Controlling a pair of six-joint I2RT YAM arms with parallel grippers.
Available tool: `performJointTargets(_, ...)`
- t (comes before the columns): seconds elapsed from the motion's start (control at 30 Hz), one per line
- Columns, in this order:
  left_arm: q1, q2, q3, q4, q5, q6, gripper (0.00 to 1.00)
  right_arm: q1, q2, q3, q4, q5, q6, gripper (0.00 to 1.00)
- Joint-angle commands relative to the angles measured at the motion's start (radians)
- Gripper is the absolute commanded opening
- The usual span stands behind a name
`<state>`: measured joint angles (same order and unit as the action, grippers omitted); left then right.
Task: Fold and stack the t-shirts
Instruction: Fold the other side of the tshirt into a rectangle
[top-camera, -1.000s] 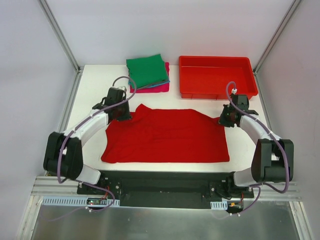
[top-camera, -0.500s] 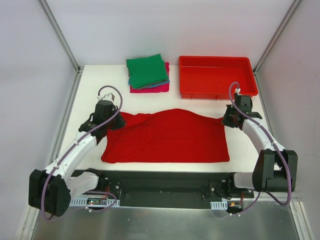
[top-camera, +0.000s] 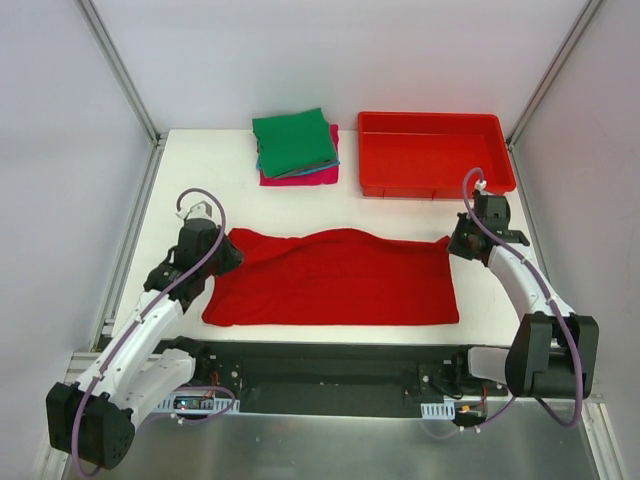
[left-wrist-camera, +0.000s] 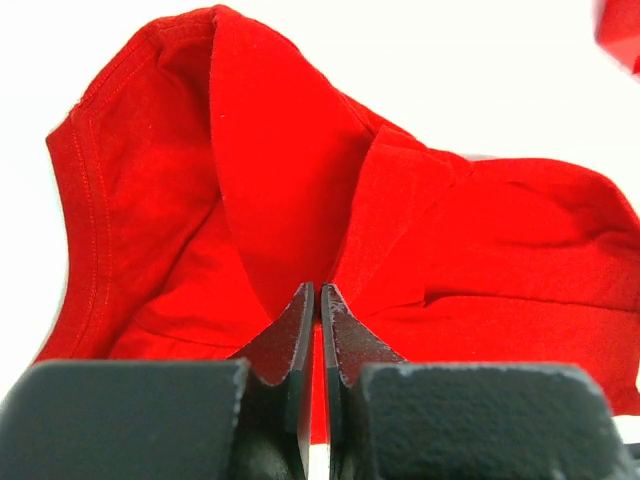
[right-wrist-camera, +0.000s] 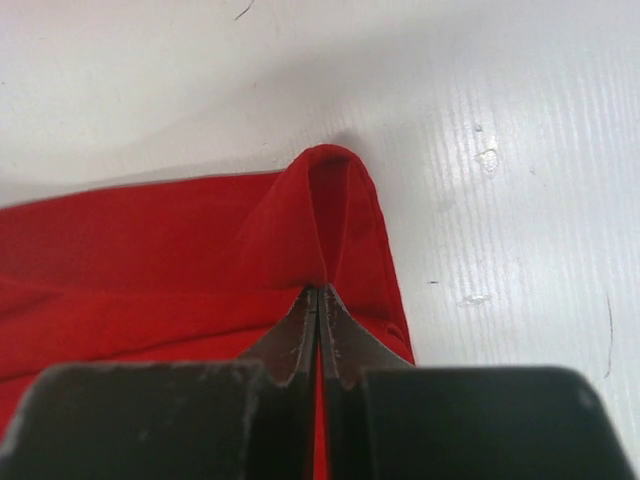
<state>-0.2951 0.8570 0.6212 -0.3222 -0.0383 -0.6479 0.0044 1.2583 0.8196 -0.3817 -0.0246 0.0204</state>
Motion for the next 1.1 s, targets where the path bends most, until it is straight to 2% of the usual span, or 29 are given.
performJointTargets(0.0,-0.003,-0.070,-0.003,-0.044,-0.005,-0.050,0.00,-0.027,-0.027,0.009,-0.026,0.018,-0.013,0.01)
performJointTargets(0.2,-0.003,-0.104,-0.035,-0.064,0.070,-0.065,0.00,-0.030,-0.034,0.007,-0.020,0.014,-0.013,0.01)
performJointTargets(0.57,-0.003,-0.222,-0.048,-0.163,0.044,-0.102,0.00,-0.058,-0.033,0.027,-0.032,0.003,-0.034,0.01)
performJointTargets(0.87,-0.003,-0.231,-0.064,-0.196,0.044,-0.116,0.00,-0.066,-0.063,0.007,-0.043,-0.011,-0.031,0.01)
performJointTargets(1.07,-0.003,-0.250,-0.011,-0.215,0.044,-0.104,0.00,-0.072,-0.057,0.044,-0.054,-0.018,-0.030,0.01)
